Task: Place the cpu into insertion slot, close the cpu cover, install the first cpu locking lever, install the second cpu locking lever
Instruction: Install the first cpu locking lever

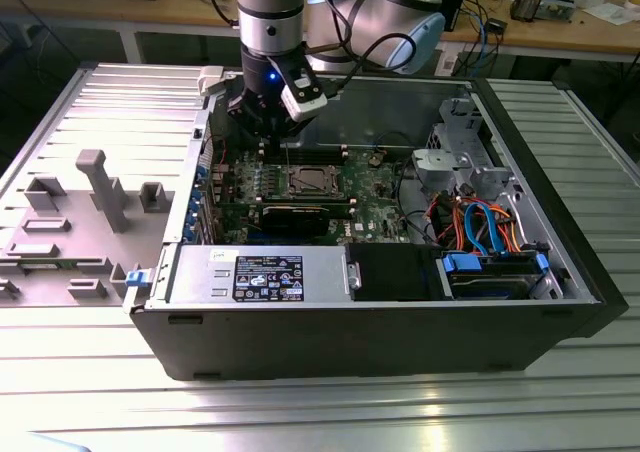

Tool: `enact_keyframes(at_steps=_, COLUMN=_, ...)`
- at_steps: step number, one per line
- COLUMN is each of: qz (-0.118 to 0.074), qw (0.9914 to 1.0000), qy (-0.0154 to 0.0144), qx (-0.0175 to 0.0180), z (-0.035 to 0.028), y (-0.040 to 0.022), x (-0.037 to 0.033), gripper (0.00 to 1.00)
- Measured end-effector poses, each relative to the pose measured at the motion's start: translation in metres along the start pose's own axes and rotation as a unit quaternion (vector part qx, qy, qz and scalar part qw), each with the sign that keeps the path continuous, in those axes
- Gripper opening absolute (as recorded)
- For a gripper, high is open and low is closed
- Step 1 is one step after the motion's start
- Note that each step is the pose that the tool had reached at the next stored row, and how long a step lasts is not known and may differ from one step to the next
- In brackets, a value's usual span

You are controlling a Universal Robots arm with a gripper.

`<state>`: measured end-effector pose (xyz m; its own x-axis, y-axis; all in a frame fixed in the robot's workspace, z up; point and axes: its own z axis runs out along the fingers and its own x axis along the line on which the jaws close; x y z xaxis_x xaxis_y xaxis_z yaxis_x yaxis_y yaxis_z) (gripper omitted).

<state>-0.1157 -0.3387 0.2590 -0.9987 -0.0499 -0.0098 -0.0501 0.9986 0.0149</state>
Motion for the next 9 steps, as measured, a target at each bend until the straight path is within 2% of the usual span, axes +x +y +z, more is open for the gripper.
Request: enact_keyframes(at_steps=9, qz=-0.003, qw=1.0, qy=0.0, qx=-0.0001, z=0.0001, y=0.0001, x=0.0013, gripper=0.11)
